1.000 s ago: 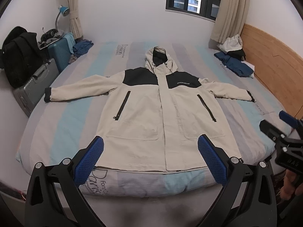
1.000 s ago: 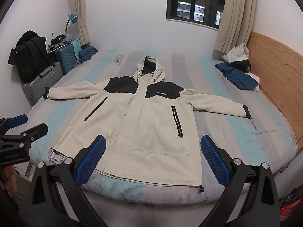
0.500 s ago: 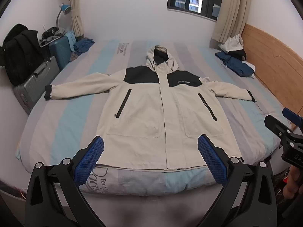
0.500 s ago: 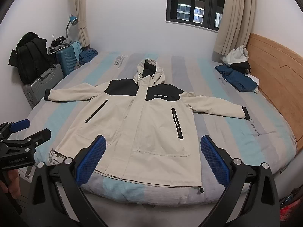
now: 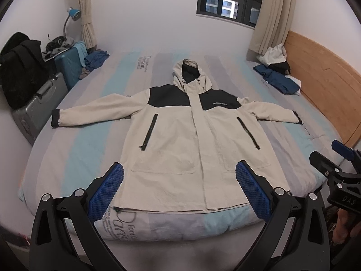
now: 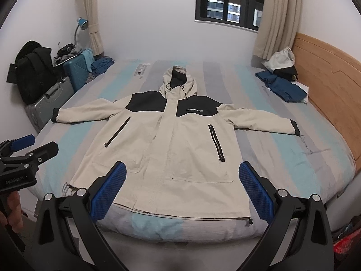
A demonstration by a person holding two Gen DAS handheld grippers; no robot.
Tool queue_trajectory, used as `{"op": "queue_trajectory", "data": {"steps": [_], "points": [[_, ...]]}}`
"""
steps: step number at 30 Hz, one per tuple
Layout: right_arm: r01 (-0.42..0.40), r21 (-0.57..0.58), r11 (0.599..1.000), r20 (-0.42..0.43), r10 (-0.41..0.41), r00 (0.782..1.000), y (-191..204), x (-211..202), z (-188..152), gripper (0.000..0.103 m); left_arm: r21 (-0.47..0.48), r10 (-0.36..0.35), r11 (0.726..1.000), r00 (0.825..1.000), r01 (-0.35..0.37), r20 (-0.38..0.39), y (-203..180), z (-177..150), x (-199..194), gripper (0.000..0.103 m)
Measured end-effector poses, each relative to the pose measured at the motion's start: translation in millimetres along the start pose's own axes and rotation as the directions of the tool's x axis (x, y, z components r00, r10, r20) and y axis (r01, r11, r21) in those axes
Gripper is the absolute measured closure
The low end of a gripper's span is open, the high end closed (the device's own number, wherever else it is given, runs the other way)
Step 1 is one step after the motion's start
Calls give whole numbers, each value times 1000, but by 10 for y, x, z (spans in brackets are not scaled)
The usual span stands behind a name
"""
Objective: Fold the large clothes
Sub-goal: 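Move the left tool to the jacket sleeve cuff and grasp it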
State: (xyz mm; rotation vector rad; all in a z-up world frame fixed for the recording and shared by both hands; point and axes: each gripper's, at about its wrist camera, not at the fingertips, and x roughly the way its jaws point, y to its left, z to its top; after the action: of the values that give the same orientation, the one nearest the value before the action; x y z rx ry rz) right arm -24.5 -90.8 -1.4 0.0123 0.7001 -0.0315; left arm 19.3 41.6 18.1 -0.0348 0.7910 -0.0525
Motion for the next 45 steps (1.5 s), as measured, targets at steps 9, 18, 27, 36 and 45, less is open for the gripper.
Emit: {"op": "queue_trajectory", "data": {"steps": [9, 18, 27, 36, 45], "points": [[78, 32, 996, 9, -78, 997, 238, 133, 349, 7, 67, 4, 998, 1000, -6, 26, 299, 278, 69, 6], [53, 59, 997, -8, -53, 999, -209, 957, 850, 7, 20, 45, 999, 999, -45, 5, 137, 839, 827, 6], [-32, 42, 999, -59, 35, 998, -850, 1905, 1768, 7, -38, 118, 992, 993, -118, 0, -136, 1789, 1557, 6], [-82, -19, 996, -164, 78, 983, -1034, 2868, 2379, 7, -174, 132, 974, 988, -145, -84, 220, 2383, 2357, 6], [-10, -72, 997, -223, -6, 975, -937, 3972, 2411, 7, -262, 167, 942, 970, -210, -178, 1468, 2364, 3582, 6]]}}
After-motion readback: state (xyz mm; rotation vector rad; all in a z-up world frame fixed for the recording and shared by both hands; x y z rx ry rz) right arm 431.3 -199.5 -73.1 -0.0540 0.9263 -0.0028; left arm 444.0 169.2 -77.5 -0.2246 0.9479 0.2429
